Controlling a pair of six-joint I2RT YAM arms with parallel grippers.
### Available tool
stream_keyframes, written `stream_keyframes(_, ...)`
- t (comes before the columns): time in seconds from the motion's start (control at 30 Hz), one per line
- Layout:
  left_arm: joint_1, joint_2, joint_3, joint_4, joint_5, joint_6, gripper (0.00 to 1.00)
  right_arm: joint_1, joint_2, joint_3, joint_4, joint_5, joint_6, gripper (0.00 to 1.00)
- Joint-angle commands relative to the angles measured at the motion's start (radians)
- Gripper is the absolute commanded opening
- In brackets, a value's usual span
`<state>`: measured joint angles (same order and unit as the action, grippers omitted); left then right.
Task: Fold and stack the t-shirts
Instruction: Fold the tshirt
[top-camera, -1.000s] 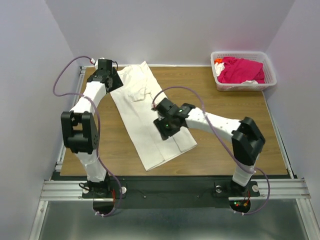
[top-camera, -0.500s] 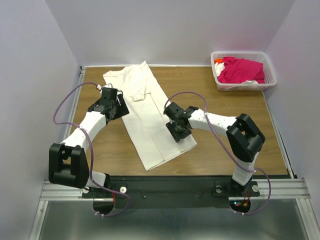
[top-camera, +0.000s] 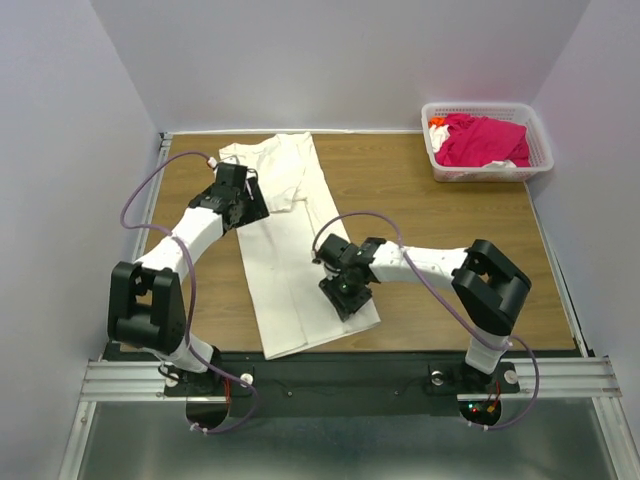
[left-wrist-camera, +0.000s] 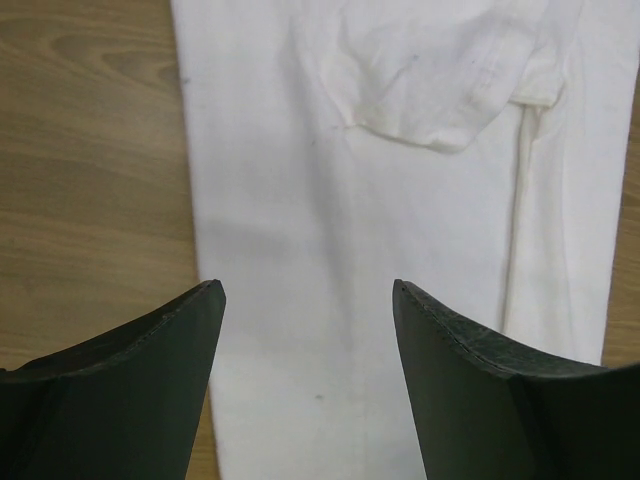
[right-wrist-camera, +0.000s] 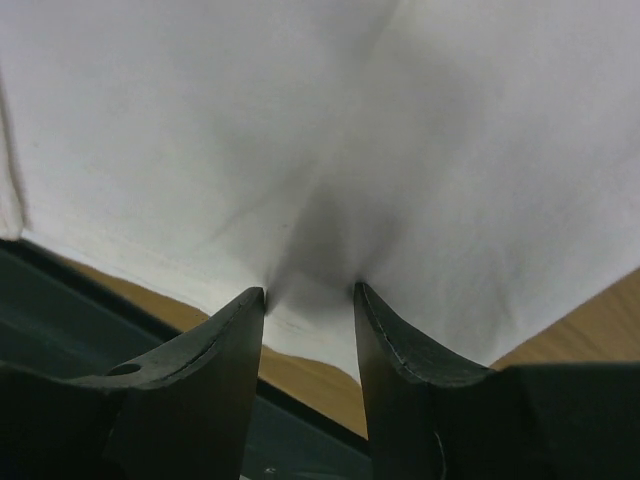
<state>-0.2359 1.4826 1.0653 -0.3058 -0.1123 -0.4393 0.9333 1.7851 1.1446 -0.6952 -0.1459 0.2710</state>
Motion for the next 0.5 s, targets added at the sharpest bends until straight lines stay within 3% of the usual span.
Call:
stream_keyframes(0.0,-0.040,0.086,0.117,0.030,0.002,0.027,0.79,0.053,0.028,0.053,-0.024,-0.080,0.008,0.47)
stream_keyframes(0.2,-0.066,0.182,0.235,-0.003,-0.009,0.027,0.77,0.030,-0.016,0.197,-0.026,0.116,0.005,0.47)
stream_keyframes(0.37,-0.063,0.142,0.202,-0.010,-0.058,0.024,0.77,-0.043,0.011,0.273,0.005,0.296,0.028,0.45)
stream_keyframes(0.47,-0.052,0.091,0.133,-0.006,-0.073,0.028,0.77,-0.129,0.026,0.313,0.071,0.270,0.042,0.42)
